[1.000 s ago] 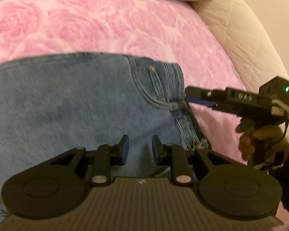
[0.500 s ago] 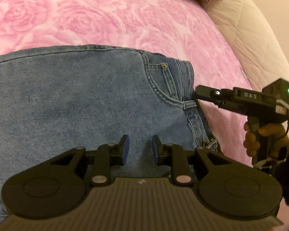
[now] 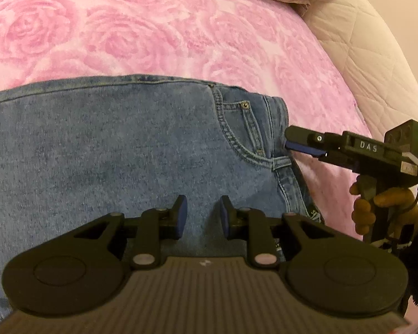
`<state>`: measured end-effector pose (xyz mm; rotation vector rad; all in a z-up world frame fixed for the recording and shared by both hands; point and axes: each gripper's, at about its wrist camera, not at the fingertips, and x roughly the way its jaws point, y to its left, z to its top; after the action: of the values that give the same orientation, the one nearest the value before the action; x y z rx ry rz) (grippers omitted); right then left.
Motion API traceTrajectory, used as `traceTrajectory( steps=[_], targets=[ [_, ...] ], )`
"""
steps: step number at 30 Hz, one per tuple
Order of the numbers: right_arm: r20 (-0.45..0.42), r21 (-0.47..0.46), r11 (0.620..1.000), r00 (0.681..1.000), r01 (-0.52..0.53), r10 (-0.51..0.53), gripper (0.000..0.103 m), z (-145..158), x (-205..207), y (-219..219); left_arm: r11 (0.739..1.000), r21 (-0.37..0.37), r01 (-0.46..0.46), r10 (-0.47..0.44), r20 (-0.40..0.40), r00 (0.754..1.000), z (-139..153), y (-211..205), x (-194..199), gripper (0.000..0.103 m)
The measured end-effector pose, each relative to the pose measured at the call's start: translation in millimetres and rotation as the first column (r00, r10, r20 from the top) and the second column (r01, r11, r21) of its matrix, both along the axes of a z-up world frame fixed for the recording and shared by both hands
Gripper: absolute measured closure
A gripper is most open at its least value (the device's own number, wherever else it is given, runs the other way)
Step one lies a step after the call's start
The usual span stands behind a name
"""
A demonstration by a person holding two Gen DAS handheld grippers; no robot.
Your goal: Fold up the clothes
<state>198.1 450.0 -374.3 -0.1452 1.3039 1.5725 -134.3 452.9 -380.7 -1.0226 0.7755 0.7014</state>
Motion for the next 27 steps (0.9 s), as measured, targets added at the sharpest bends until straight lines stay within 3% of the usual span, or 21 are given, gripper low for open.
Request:
traceTrajectory(
  steps=[13,14,15,16,18,22,24,27],
  targets=[
    [-0.052,0.012,1.0,0.999,-0.009,0.009,0.05,-6,-1,0,0.995,0.098,0.004,-0.002,-0.024,1.0,-8,38,20,0.084],
    [-0.04,0.008,1.0,0.999,-0.025,0.026,0.056,-6,-3,2,0.995,0.104,0.01,-0.007,-0.029,1.0,-7,39,21,0.084],
    [-0.021,0.0,0.999,0.999,-0.042,0.042,0.078,-6,-5,4,0.994,0.11,0.015,-0.011,-0.034,0.999,-7,40,23,0.084],
    [-0.002,-0.009,0.998,0.998,-0.059,0.059,0.087,-5,-8,7,0.993,0.117,0.02,-0.016,-0.04,0.999,-6,41,25,0.084],
    [0.081,-0.005,0.996,0.993,-0.088,0.088,0.095,3,-14,8,0.991,0.129,0.031,-0.025,-0.05,0.998,-5,42,28,0.084],
    [0.258,0.015,0.993,0.96,-0.12,0.112,0.096,21,-25,6,0.987,0.153,0.053,-0.043,-0.072,0.997,-3,45,34,0.084],
    [0.316,-0.024,0.995,0.943,-0.1,0.102,0.097,6,-27,6,0.986,0.159,0.058,-0.044,-0.089,0.995,-4,46,36,0.084],
    [0.243,-0.028,0.999,0.97,-0.016,0.023,0.097,-7,-19,1,0.983,0.173,0.062,-0.042,-0.118,0.992,-2,46,33,0.084]
  ],
)
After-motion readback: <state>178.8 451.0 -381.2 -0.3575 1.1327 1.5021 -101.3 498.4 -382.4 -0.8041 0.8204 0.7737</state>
